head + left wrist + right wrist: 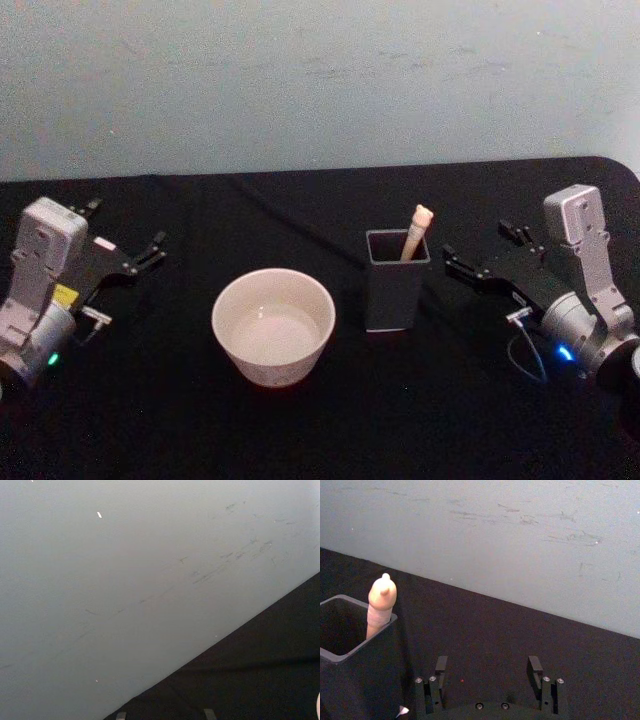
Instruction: Pick up the stirring spoon with one hand, stir inside the cup, then place it back in its original position.
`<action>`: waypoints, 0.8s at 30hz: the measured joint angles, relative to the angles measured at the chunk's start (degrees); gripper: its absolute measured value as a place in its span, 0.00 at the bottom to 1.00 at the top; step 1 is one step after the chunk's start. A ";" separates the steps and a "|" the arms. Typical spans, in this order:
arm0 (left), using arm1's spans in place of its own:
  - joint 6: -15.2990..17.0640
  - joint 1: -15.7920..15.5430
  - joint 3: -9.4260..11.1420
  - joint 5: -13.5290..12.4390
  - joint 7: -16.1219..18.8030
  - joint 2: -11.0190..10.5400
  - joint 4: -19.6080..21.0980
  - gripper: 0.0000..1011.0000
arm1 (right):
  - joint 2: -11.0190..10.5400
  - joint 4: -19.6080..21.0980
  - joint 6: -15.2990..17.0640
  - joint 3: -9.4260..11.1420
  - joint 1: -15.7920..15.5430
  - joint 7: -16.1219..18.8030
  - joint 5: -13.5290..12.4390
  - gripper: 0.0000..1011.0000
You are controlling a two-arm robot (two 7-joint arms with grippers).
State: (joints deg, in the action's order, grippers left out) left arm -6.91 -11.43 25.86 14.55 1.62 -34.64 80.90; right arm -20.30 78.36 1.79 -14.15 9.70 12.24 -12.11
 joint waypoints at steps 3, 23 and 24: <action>0.00 0.00 0.00 0.00 0.00 0.00 0.00 0.99 | -0.02 0.06 -0.02 0.01 0.00 0.00 -0.04 0.99; 0.00 0.00 0.00 0.00 0.00 0.00 0.00 0.99 | -0.10 0.24 -0.11 0.05 -0.07 0.00 -0.26 0.99; 0.00 0.00 0.00 0.00 0.00 0.00 0.00 0.99 | -0.10 0.24 -0.12 0.05 -0.07 0.00 -0.27 0.99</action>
State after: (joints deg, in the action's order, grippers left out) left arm -6.91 -11.43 25.86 14.55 1.62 -34.64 80.90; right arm -20.40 78.60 1.67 -14.10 9.63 12.24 -12.38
